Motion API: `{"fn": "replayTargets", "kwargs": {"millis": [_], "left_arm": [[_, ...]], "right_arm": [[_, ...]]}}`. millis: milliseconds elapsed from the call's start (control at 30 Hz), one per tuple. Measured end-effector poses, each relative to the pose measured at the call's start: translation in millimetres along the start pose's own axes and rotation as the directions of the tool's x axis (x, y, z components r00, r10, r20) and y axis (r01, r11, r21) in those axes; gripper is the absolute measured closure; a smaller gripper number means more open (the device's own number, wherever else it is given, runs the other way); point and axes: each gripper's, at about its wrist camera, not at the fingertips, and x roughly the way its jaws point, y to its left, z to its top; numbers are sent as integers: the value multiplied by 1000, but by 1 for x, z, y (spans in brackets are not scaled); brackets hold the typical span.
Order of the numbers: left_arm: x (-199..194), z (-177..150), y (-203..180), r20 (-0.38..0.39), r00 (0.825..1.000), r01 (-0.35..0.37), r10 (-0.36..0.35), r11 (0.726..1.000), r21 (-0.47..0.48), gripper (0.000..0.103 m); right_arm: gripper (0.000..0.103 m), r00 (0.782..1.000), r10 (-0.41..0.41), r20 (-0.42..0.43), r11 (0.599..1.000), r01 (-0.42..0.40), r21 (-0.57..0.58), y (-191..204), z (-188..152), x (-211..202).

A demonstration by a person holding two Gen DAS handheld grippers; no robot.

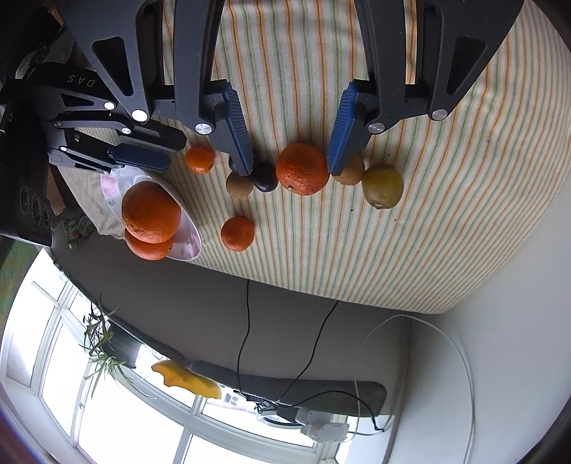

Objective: Organize fruits
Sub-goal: 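Move the left tool to the small tangerine and close its fingers on it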

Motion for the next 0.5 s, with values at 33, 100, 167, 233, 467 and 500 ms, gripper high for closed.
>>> {"fn": "replayTargets", "kwargs": {"millis": [33,100,167,233,467,500], "left_arm": [[2,1,-1,-2,1000,-2,2,1000,10,61],[5,3,-2,-6,1000,-6,6,1000,29,61],[8,4,-2,-13,1000,-4,5,999,40,61],[11,3,-2,-21,1000,-8,10,998,55,61],[17,2,-3,-35,999,-20,23,995,98,61],[17,2,-3,-36,999,-20,24,995,101,61]], "right_arm": [[63,1000,-7,-2,1000,7,-1,0,0,1],[63,1000,-23,-4,1000,23,-5,1,2,3],[64,1000,-30,-6,999,30,-13,2,3,4],[64,999,-47,-7,999,47,-22,4,5,6],[67,994,-109,-15,993,109,-55,13,10,17],[68,993,-119,-19,991,118,-59,14,10,20]]}}
